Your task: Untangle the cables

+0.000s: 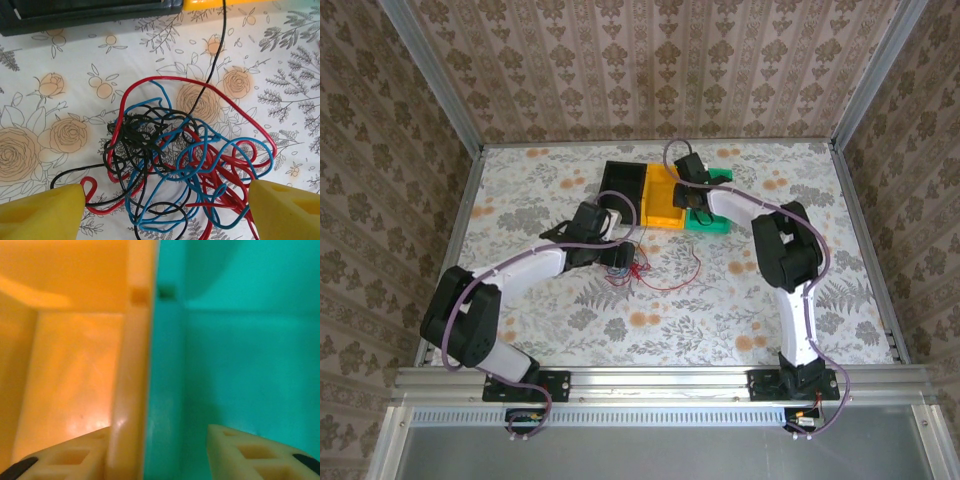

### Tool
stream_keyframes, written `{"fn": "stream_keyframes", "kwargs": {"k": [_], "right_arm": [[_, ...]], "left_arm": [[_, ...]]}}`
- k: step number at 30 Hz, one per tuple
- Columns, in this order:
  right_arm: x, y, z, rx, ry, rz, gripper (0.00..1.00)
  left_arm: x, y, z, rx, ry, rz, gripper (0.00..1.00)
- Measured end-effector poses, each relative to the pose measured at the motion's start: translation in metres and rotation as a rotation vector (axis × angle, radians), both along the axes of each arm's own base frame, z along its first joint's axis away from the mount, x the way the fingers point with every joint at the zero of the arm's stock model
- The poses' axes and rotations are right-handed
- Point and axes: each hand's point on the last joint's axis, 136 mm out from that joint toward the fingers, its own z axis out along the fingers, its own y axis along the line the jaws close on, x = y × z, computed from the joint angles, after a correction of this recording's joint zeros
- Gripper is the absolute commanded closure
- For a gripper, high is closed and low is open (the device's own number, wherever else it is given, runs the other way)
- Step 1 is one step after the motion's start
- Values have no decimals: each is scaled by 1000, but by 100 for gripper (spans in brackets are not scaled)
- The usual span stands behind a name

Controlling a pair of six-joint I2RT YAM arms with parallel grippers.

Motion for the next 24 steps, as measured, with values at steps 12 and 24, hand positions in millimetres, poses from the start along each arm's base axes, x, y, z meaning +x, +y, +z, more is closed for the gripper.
{"fn": "stream_keyframes", "kwargs": {"k": [12, 24], "right_arm": [[-78, 78, 88, 116, -163, 404, 60], [-127, 132, -6, 251, 157, 641, 68]], "left_arm": [[9, 13, 24, -38, -48, 74, 22], [1, 18, 12, -33, -3, 107, 27]]}}
